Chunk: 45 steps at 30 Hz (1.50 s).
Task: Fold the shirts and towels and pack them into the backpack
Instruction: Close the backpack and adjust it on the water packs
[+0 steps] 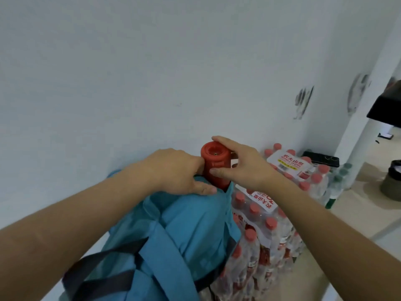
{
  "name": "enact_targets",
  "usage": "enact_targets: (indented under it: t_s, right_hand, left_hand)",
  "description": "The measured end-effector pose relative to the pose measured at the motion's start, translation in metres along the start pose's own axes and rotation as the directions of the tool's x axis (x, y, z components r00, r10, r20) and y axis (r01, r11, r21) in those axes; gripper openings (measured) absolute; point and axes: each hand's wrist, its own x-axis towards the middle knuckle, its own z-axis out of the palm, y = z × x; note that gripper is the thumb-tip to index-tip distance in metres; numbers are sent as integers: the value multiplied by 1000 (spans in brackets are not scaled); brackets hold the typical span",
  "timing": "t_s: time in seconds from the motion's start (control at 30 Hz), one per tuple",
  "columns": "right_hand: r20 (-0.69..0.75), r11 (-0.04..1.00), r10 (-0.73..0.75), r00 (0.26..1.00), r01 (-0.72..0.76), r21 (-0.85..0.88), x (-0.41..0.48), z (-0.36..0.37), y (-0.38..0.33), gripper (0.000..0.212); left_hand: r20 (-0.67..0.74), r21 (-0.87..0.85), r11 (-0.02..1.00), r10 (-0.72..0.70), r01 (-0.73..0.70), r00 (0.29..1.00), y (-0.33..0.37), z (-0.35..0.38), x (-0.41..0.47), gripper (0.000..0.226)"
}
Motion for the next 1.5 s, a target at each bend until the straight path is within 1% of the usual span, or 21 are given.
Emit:
enact_targets:
  t_s: [0.03,0.1,0.13,0.2,0.27,0.33,0.43,0.6,0.67,0.73,0.83,0.87,0.93,1.0,1.1,1.17,1.23,1.3,1.33,1.4,1.5]
  right_hand:
    - [-6,994,-22,1000,21,-107,3,-1,1,76]
    - [40,956,-104,994,111,-272,8,-3,-1,74]
    - [92,929,-158,983,180,-324,11,-4,-2,73]
    - [194,861,-245,950,306,-407,17,-6,-3,69]
    - [221,790,-304,927,375,-485,27,-10,-5,61]
    - [233,734,-338,912,410,-542,38,-14,-6,56]
    - [245,770,-340,908,418,-483,49,-15,2,47]
    - [261,855,-328,908,403,-326,51,-20,26,44]
    - [277,873,-290,916,372,-316,51,-31,36,42]
    - [268,824,-288,920,380,-421,53,-41,44,34]
    - [258,629,-350,901,430,-648,52,-35,50,25]
    - [264,600,-355,897,435,-671,51,-29,51,24]
    - [256,620,-373,892,445,-646,49,-21,55,21]
    - [239,654,-407,882,464,-598,50,-21,58,17]
    - [219,693,-431,876,476,-541,51,-21,60,13]
    - [203,690,-464,862,495,-527,48,-18,61,8]
    - [210,647,-458,864,485,-588,43,-13,64,3]
    - [226,602,-418,880,455,-656,40,-9,66,3]
    - [228,580,-420,878,453,-677,39,-7,68,3]
    - [231,542,-462,856,479,-690,42,-3,69,5]
    - [252,488,-523,814,528,-695,48,3,65,9]
  left_hand:
    - [-6,38,999,-25,25,1000,3,3,2,57]
    - [-48,64,996,-59,62,997,6,9,10,41]
    - [-72,44,997,-61,64,996,6,10,14,31]
    - [-125,33,998,-45,49,991,8,11,19,22]
    - [-186,100,994,-27,46,982,9,10,22,15]
    - [-210,100,992,-49,71,977,9,10,22,11]
    - [-177,47,993,-103,112,979,7,10,21,15]
    - [-179,135,984,-94,119,979,19,5,29,17]
    - [-176,128,983,-104,128,979,25,0,37,19]
    - [-177,72,987,-130,145,976,28,-2,44,16]
    - [-204,-49,989,-147,140,968,31,-1,51,24]
    - [-200,-75,989,-143,131,969,32,0,52,27]
    - [-167,-104,990,-111,95,980,29,3,52,30]
    - [-147,-103,994,-60,45,987,24,2,50,23]
    - [-252,-73,997,-53,36,966,16,-11,58,24]
    - [-289,9,999,-45,49,956,14,-14,73,30]
    - [-203,152,987,-25,57,979,11,-4,90,35]
    - [-115,184,978,-80,101,990,3,7,98,29]
    - [-121,146,982,-106,124,987,-2,9,98,25]
    - [-205,17,991,-130,136,970,-6,7,90,20]
    - [-289,-175,983,-101,51,952,-2,3,72,14]
